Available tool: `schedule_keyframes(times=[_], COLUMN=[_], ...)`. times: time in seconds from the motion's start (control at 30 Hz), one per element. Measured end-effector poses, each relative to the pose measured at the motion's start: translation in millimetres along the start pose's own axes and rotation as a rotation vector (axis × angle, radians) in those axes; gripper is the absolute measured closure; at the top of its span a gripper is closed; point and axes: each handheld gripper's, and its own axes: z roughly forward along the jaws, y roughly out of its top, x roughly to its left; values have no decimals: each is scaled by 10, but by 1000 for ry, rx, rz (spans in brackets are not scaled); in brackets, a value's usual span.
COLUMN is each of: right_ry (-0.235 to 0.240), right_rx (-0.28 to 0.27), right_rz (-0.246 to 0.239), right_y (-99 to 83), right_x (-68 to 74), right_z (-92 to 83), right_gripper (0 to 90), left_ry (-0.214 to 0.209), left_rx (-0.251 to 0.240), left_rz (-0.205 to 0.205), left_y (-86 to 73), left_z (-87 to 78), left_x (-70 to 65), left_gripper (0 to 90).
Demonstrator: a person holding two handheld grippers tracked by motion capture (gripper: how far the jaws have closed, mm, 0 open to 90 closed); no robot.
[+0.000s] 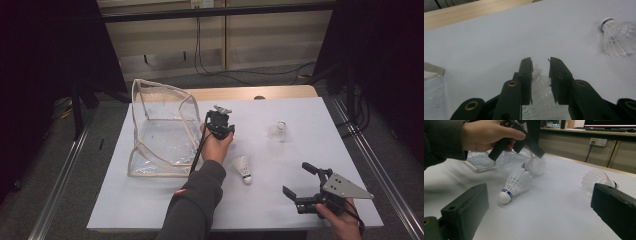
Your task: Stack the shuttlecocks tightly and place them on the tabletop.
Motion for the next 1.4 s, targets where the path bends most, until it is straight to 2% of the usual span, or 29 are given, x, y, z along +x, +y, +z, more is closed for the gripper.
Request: schedule_keyframes(times=[0.73, 1.03, 1.4], right_ry=[0, 2, 3], right_rx=[-2, -3, 1], right_rz=[0, -1, -1], right_y=[3, 2, 0], right_x=[3, 4, 3], right_z=[1, 2, 1], right_gripper=[7, 7, 8], left_ry=[-24, -18, -18], left_rx=[7, 0, -24], left_rz=[-3, 0, -18], left_y=[3, 15, 32], left_z=[-11, -23, -60], left_x=[-22, -15, -13], left_gripper=[643, 647, 628])
